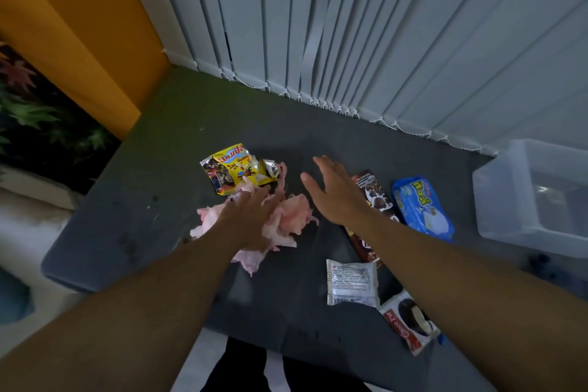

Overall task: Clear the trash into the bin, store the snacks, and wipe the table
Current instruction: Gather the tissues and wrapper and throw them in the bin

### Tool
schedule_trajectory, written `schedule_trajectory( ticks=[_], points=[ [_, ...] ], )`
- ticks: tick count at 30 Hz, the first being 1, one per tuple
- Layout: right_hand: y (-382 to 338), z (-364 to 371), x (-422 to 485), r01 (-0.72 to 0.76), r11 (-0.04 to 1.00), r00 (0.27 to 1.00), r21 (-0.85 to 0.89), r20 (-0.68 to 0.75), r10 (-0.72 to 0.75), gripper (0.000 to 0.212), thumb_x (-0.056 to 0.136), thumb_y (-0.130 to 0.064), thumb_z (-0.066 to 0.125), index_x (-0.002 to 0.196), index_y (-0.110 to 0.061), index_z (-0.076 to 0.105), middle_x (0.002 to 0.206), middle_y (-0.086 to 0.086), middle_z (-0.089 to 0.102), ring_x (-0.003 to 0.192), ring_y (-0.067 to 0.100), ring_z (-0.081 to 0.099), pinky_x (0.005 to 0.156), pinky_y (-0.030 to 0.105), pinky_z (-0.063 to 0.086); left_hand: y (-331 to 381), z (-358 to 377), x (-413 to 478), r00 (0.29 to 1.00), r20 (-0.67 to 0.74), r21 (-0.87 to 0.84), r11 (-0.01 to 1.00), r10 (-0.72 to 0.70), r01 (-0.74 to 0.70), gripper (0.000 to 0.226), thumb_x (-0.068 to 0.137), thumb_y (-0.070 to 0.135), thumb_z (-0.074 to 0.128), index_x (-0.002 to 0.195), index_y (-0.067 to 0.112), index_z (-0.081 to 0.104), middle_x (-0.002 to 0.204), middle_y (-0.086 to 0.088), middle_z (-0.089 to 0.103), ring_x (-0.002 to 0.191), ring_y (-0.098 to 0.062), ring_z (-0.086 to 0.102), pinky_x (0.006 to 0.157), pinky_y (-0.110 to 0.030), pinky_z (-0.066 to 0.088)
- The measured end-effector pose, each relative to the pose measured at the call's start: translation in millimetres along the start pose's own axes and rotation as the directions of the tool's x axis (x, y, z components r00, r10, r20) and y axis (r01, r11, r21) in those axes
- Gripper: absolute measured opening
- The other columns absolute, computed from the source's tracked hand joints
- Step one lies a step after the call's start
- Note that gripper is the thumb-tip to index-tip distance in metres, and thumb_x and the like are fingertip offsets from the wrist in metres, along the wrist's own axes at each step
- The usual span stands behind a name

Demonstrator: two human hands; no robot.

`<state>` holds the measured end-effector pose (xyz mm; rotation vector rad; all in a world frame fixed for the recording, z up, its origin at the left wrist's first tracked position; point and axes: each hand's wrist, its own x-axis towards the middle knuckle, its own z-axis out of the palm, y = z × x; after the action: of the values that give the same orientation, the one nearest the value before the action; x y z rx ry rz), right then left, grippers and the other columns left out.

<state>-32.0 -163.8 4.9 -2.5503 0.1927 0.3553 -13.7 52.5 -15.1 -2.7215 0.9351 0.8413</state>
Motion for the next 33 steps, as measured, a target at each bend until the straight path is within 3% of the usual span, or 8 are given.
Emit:
schedule_trajectory(
  ticks=[2,6,13,15,20,30,33],
  points=[
    [3,1,0,-0.006,1.0,1.0,0.001,-0.008,0.006,0.069,0.1,-0.06,0.031,0.155,-0.02,0.025,0.164,0.003,0.023,0.151,0.023,0.017,0.12,0.049,0.022,1,0,3,1.0,0.005,0.008,1.0,0.0,0.0,0.102,0.079,0.059,0.069,0.157,0.027,0.012,0.152,-0.008,0.032,0.134,-0.036,0.039,0.107,-0.051,0.039],
    [5,1,0,-0.017,1.0,1.0,0.01,-0.017,0.017,0.068,0.1,-0.059,0.032,0.155,-0.02,0.027,0.163,0.004,0.024,0.151,0.024,0.017,0.121,0.048,0.021,0,-7,1,1.0,0.005,-0.097,0.995,0.021,-0.021,0.058,0.086,0.023,0.068,0.139,0.021,0.046,0.128,-0.01,0.052,0.119,-0.033,0.053,0.092,-0.045,0.05],
    [-7,3,5,-0.013,0.999,1.0,-0.034,0.026,0.014,0.068,0.1,-0.061,0.028,0.156,-0.023,0.023,0.164,0.001,0.02,0.152,0.023,0.015,0.12,0.053,0.019,-26,-27,-26,0.977,-0.078,-0.282,0.945,-0.196,0.167,0.036,0.079,0.03,0.069,0.113,0.026,0.057,0.111,-0.001,0.062,0.102,-0.03,0.065,0.073,-0.036,0.049],
    [-15,5,8,0.004,1.0,0.999,-0.007,0.035,-0.003,0.068,0.1,-0.06,0.029,0.156,-0.022,0.024,0.164,0.002,0.02,0.152,0.023,0.015,0.12,0.05,0.021,-38,-32,-36,0.96,-0.071,-0.315,0.919,-0.271,0.236,0.034,0.078,0.03,0.067,0.111,0.028,0.057,0.112,-0.001,0.065,0.101,-0.031,0.066,0.078,-0.037,0.052],
    [-41,14,19,0.046,0.999,0.996,0.007,0.076,-0.046,0.066,0.101,-0.059,0.032,0.156,-0.023,0.023,0.165,0.001,0.019,0.152,0.024,0.013,0.12,0.051,0.022,-68,-31,-62,0.931,-0.029,-0.319,0.887,-0.363,0.335,0.052,0.079,0.036,0.07,0.128,0.031,0.053,0.126,-0.001,0.059,0.115,-0.031,0.06,0.089,-0.039,0.05],
    [-89,44,45,0.136,0.99,0.979,-0.045,0.157,-0.128,0.075,0.094,-0.047,0.059,0.155,-0.025,0.02,0.165,0.005,0.017,0.151,0.028,0.015,0.117,0.054,0.027,-108,1,-90,0.891,0.01,-0.401,0.815,-0.453,0.419,0.056,0.081,0.041,0.067,0.133,0.036,0.048,0.134,0.001,0.053,0.119,-0.028,0.058,0.092,-0.041,0.051],
    [-97,56,53,0.119,0.992,0.979,-0.033,0.17,-0.112,0.079,0.09,-0.042,0.065,0.155,-0.026,0.023,0.16,0.006,0.027,0.147,0.028,0.024,0.112,0.053,0.033,-116,9,-92,0.885,0.027,-0.439,0.79,-0.465,0.428,0.055,0.083,0.039,0.067,0.134,0.033,0.048,0.137,0.0,0.05,0.118,-0.03,0.057,0.09,-0.04,0.051]
  ],
)
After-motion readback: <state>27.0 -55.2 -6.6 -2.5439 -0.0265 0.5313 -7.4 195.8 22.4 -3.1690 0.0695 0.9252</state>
